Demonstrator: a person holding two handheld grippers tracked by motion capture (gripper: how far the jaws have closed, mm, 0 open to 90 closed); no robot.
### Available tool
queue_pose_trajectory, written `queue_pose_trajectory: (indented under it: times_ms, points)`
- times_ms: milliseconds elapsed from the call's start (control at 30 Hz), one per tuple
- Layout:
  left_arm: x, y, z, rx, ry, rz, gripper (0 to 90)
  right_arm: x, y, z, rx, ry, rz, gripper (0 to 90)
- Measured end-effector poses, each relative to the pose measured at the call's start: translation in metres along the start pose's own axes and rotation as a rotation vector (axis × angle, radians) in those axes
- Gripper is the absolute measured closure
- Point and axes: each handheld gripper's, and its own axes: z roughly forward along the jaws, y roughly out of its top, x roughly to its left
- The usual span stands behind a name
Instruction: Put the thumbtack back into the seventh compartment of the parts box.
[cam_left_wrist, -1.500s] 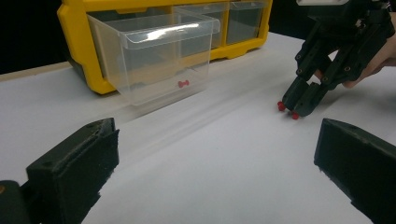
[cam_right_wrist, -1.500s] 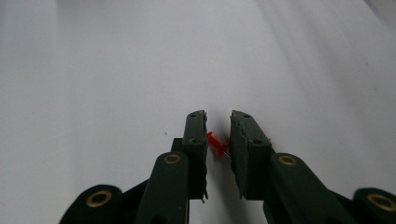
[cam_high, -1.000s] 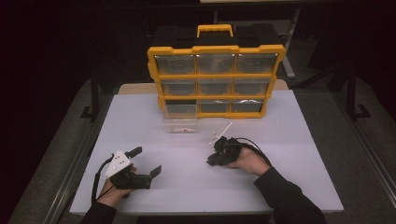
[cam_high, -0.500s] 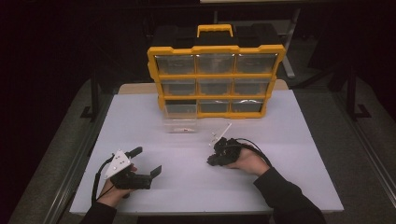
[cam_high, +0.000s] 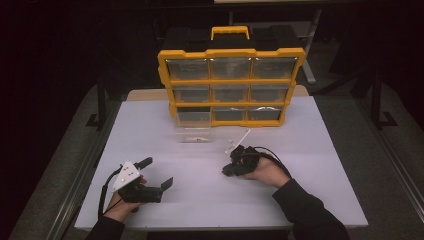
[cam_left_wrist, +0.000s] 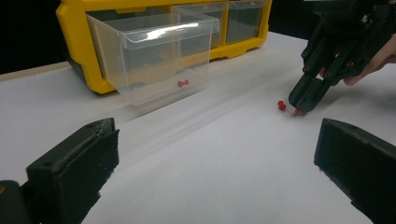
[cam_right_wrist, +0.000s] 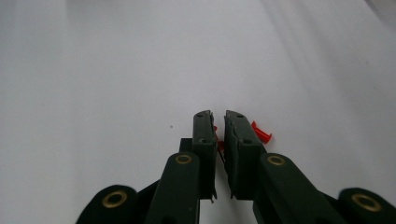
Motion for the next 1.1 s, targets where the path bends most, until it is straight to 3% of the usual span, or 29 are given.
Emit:
queue_pose_trajectory:
  times_ms: [333, 600, 833, 1100]
  points:
    - [0.0, 0.0, 0.001, -0.001, -0.002, 0.001, 0.0, -0.004, 0.0, -0.01, -0.032, 0.002, 0.057, 82.2]
    - [0.0, 0.0, 0.0, 0.004, -0.002, 0.004, 0.0, -0.005, 0.003, -0.019, -0.048, -0.02, 0.069, 82.2]
    - [-0.001, 0.0, 0.001, 0.004, -0.005, -0.002, 0.0, -0.008, 0.006, -0.027, -0.061, -0.04, 0.113, 82.2]
    - [0.0, 0.0, 0.0, -0.005, -0.006, 0.009, 0.0, -0.009, 0.012, -0.036, -0.09, -0.056, 0.119, 82.2]
